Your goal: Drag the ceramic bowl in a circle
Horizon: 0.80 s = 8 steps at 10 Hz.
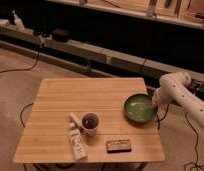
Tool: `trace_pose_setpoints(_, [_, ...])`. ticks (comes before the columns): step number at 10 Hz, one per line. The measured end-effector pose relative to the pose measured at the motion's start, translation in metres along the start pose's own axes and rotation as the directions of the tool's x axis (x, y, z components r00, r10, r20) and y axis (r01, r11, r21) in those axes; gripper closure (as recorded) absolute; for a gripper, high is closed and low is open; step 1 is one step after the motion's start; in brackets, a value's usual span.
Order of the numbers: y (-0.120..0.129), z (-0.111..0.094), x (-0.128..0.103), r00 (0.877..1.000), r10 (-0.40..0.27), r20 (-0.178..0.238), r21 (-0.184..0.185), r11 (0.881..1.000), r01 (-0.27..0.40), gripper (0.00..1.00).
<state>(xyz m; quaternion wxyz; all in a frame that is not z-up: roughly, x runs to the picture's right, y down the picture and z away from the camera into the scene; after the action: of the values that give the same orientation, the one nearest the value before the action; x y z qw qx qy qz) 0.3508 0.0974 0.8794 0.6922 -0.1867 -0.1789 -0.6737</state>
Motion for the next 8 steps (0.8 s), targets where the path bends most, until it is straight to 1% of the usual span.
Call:
trace_pose_setpoints(1, [-0.012, 0.006, 0.011, 1.000, -0.009, 0.002, 0.009, 1.000, 0.009, 0.94])
trace_pose_setpoints(2, [-0.031, 0.012, 0.026, 1.000, -0.030, 0.002, 0.024, 0.999, 0.030, 0.94])
trace_pose_setpoints(3, [-0.058, 0.018, 0.039, 0.998, -0.064, 0.005, 0.045, 0.997, 0.064, 0.94])
trace_pose_setpoints(4, [-0.081, 0.020, 0.045, 0.995, -0.098, 0.006, 0.065, 0.993, 0.097, 0.94])
trace_pose_setpoints(5, [-0.118, 0.023, 0.047, 0.987, -0.163, 0.010, 0.096, 0.982, 0.162, 0.94])
trace_pose_setpoints(6, [-0.145, 0.023, 0.043, 0.976, -0.219, 0.013, 0.119, 0.969, 0.216, 0.94])
trace_pose_setpoints(7, [-0.178, 0.023, 0.030, 0.955, -0.297, 0.020, 0.153, 0.945, 0.290, 0.94])
trace_pose_setpoints(8, [-0.199, 0.022, 0.009, 0.932, -0.362, 0.030, 0.183, 0.918, 0.351, 0.94])
